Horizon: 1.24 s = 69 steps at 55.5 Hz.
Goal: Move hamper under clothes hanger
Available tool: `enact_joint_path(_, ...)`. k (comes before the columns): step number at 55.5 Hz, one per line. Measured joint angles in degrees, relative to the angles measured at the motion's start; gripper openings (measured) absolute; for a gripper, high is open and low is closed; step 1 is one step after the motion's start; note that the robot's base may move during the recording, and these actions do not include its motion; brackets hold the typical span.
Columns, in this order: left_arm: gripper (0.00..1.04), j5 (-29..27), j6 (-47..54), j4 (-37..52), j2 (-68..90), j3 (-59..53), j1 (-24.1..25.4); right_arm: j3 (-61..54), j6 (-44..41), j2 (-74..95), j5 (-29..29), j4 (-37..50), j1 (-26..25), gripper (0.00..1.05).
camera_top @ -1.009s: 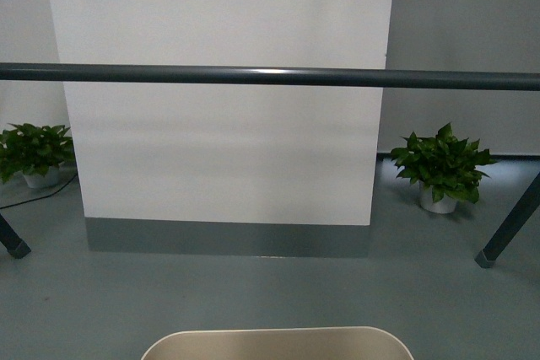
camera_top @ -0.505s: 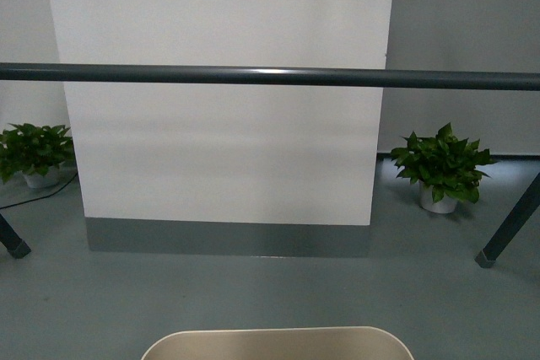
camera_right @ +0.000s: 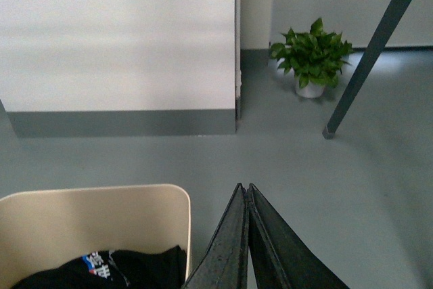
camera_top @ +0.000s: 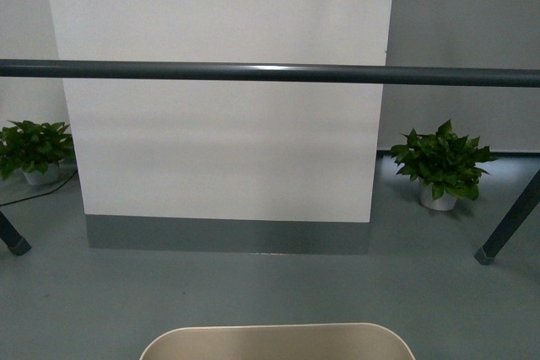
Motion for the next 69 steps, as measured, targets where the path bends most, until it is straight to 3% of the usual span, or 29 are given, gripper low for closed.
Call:
enact_joint_path(6,0.03,0.0,0.0,-3.6,-4.6,0.0,0.0,0.0,0.0,-5.7,0.0,-7.3,0.0,0.02)
enact_joint_path(31,0.05,0.0,0.0,-4.0,-5.2,0.0,0.0,0.0,0.0,-8.0,0.0,-8.1,0.0,0.02)
enact_joint_path(36,0.19,0.0,0.0,-4.0,-5.2,0.0,0.0,0.0,0.0,-8.0,0.0,-8.1,0.0,0.14)
enact_joint_path(56,0.94,0.0,0.0,-4.0,-5.2,0.0,0.0,0.0,0.0,-7.9,0.0,-8.1,0.0,0.88)
enact_joint_path(59,1.0,0.0,0.0,-4.0,-5.2,0.0,0.0,0.0,0.0,-8.0,0.0,-8.0,0.0,0.95)
enact_joint_path(61,0.98,0.0,0.0,-4.0,-5.2,0.0,0.0,0.0,0.0,-8.0,0.0,-8.1,0.0,0.99)
enact_joint_path(69,0.98,0.0,0.0,-4.0,-5.2,0.0,0.0,0.0,0.0,-8.0,0.0,-8.0,0.0,0.97)
